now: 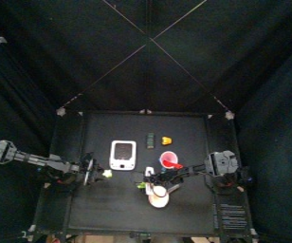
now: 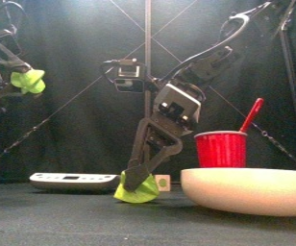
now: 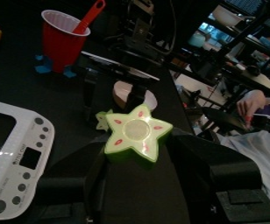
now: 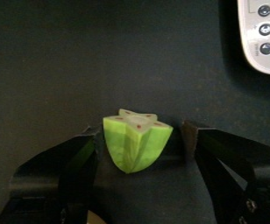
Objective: Grab starfruit top
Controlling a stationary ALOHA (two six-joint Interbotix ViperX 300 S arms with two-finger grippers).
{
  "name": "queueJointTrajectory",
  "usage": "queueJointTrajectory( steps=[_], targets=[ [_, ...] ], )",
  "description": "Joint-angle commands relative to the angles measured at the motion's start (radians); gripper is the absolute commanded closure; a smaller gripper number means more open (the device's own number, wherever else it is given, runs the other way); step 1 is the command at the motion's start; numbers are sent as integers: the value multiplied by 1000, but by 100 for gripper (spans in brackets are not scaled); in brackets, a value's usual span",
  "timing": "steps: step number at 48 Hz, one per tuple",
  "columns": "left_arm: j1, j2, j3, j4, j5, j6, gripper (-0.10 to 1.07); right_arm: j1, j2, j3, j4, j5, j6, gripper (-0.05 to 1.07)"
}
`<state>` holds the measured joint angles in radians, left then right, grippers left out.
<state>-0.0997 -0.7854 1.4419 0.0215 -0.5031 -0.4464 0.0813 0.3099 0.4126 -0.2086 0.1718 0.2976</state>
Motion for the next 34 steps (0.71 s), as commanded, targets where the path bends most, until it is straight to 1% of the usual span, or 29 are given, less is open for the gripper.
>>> queueJointTrajectory(
  steps=[1,13,18,26,30,34],
  targets=[
    [-2,3,-15,-2,-5,3,43,-5,-21,-17,6,-2,0,3],
    [0,3,-14,-2,-5,3,43,-6,-20,-20,12,-6,-3,5],
    [0,3,-12,-2,-3,3,43,-8,-20,-20,14,-5,-3,10],
    [0,3,-14,-2,-3,3,43,-11,-20,-20,14,-2,-2,21],
    [0,3,-12,-2,-3,5,43,-11,-21,-20,15,0,-2,23],
    [0,3,-12,-2,-5,5,43,-11,-26,-20,15,3,-2,23]
  ],
)
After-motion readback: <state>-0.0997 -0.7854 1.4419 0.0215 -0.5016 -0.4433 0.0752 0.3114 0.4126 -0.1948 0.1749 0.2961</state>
